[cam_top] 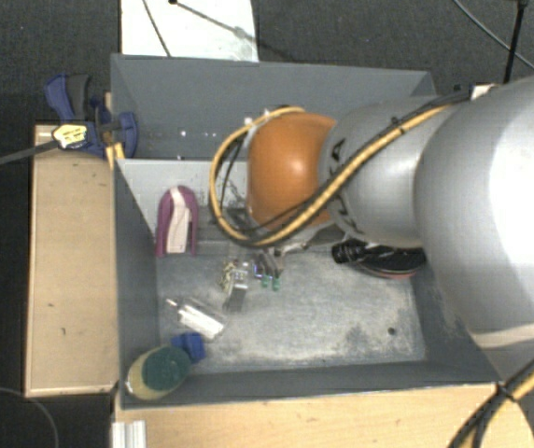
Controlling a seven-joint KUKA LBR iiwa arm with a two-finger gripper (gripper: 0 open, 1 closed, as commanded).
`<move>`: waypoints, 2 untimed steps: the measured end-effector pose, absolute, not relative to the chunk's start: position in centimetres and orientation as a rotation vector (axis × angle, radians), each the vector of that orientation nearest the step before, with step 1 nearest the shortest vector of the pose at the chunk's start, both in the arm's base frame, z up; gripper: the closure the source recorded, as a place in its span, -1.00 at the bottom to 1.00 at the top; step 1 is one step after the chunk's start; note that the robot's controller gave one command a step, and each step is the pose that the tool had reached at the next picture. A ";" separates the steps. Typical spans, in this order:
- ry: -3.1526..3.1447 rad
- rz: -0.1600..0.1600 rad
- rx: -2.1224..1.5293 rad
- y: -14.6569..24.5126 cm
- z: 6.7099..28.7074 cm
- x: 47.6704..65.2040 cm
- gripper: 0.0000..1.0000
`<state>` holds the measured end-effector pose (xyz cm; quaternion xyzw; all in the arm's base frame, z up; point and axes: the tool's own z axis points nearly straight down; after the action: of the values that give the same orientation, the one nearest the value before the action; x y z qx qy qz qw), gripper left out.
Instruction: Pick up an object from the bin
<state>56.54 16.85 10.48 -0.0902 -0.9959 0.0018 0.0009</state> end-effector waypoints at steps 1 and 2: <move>-3.108 -0.003 -0.494 14.6 8.8 58.6 -1.00; -3.109 -0.007 -0.498 14.8 9.0 58.6 1.00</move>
Offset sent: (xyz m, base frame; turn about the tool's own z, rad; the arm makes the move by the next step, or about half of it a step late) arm 0.0191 -0.0218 -0.0165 0.1352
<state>58.59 14.75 9.01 -0.1582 -0.9874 -0.0022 -0.0034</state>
